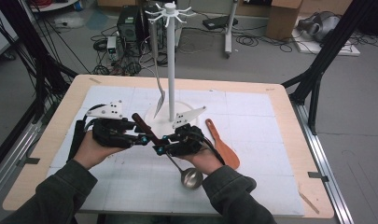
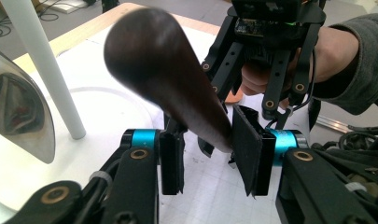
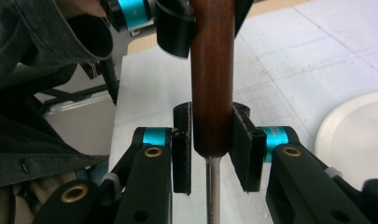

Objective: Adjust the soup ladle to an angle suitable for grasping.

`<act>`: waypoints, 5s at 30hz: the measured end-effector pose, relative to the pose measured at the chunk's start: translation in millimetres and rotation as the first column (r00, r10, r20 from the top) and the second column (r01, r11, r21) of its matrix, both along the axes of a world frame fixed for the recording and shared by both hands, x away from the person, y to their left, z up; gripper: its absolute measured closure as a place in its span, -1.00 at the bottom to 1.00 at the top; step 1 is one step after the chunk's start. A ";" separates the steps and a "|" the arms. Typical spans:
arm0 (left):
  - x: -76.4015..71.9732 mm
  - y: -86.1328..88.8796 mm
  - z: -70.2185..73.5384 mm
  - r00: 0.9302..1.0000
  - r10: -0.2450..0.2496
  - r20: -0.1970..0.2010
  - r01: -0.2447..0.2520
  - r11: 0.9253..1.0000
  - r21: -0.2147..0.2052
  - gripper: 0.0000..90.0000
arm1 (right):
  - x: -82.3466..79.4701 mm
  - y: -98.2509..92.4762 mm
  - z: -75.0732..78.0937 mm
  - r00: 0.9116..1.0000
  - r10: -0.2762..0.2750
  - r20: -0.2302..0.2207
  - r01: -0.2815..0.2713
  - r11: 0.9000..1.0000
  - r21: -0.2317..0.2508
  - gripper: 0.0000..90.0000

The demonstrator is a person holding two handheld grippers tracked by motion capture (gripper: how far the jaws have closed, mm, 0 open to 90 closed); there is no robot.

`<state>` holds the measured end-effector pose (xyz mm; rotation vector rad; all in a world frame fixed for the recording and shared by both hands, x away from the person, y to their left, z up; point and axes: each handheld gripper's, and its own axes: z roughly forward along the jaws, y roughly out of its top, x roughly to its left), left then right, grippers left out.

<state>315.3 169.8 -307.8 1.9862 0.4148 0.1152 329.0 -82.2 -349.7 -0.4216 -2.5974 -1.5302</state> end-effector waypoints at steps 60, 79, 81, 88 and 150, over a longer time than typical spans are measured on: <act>-7.7 -11.3 30.8 0.995 -0.090 0.045 0.094 0.991 -0.095 0.62 | -2.8 1.2 26.0 0.996 0.053 0.069 -0.061 0.990 0.123 0.50; -5.7 -7.1 35.3 0.998 -0.030 0.048 0.038 0.986 -0.163 0.52 | -0.7 0.1 25.4 0.996 0.058 0.069 -0.068 0.986 0.154 0.64; -6.4 -8.0 35.8 0.999 -0.007 0.054 0.016 0.987 -0.161 0.52 | -3.7 1.9 25.8 0.997 0.022 0.074 -0.032 0.989 0.143 0.64; -7.7 -13.7 35.6 0.997 0.023 0.068 -0.013 0.989 -0.146 0.60 | -10.6 6.3 26.8 0.993 -0.075 0.096 0.062 0.990 0.129 0.64; -17.6 32.0 -8.3 0.996 0.070 0.057 -0.069 0.997 -0.029 -0.15 | 22.1 -27.7 62.5 0.977 -0.175 0.123 0.154 0.974 0.167 0.64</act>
